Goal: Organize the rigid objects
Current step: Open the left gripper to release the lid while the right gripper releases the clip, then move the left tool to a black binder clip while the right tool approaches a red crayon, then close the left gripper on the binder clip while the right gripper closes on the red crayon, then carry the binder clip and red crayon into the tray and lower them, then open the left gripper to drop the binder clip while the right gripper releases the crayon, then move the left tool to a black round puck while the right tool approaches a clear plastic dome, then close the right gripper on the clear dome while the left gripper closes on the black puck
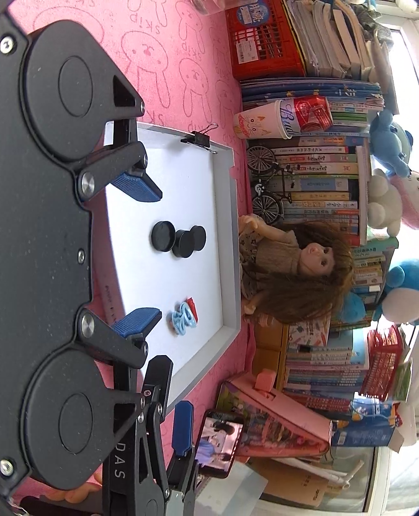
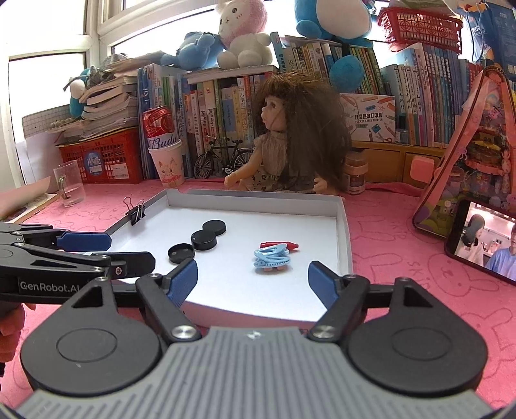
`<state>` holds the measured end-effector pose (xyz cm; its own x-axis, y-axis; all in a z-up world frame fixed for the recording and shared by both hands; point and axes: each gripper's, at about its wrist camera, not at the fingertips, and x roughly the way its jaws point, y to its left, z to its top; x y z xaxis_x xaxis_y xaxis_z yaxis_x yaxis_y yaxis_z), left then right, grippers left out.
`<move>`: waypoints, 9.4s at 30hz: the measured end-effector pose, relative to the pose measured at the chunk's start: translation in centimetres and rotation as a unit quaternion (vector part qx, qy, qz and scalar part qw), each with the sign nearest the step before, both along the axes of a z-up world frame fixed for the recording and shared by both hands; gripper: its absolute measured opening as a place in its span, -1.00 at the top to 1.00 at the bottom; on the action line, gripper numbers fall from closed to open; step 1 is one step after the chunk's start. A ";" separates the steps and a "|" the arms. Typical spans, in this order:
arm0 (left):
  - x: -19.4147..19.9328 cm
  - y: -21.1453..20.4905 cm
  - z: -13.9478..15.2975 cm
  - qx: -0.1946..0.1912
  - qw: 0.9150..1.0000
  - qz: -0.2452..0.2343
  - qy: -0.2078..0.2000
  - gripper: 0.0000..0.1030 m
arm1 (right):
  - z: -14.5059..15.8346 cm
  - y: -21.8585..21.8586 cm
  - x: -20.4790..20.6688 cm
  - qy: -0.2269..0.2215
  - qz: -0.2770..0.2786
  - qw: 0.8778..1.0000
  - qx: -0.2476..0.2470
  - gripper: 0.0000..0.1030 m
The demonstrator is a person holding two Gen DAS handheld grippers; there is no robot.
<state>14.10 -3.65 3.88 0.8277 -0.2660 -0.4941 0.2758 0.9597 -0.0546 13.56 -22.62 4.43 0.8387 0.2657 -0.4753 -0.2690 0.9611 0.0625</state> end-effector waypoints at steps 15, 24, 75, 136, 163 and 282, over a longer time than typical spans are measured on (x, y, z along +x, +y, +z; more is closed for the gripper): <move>-6.8 1.6 -0.3 0.014 0.999 -0.043 -0.023 -0.49 | -1.0 -0.4 -5.6 -0.018 0.043 0.997 -0.055 -0.73; -9.9 2.6 -1.6 0.016 0.998 -0.053 -0.006 -0.49 | -2.3 -1.1 -7.5 0.003 0.046 0.998 -0.050 -0.74; -12.4 1.5 -4.6 0.016 0.997 -0.071 0.019 0.57 | -3.9 -1.4 -9.2 0.033 0.078 0.996 -0.037 -0.16; 3.5 0.5 -1.4 -0.058 0.998 0.019 0.032 0.63 | -1.6 0.0 4.1 0.059 -0.059 0.994 0.064 0.06; 8.3 -0.6 -3.9 -0.033 0.997 0.049 0.053 0.62 | -3.8 1.0 8.4 0.084 -0.080 0.993 0.035 0.06; -12.8 -1.7 -4.6 0.048 0.987 -0.150 -0.014 -0.02 | -3.1 -2.1 -11.5 0.053 0.013 0.997 0.056 0.33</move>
<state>1.30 -5.37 -0.71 0.7326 -0.4543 -0.5069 0.5481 0.8353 0.0436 2.09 -24.73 1.35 0.7772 0.3440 -0.5270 -0.2806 0.9390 0.1990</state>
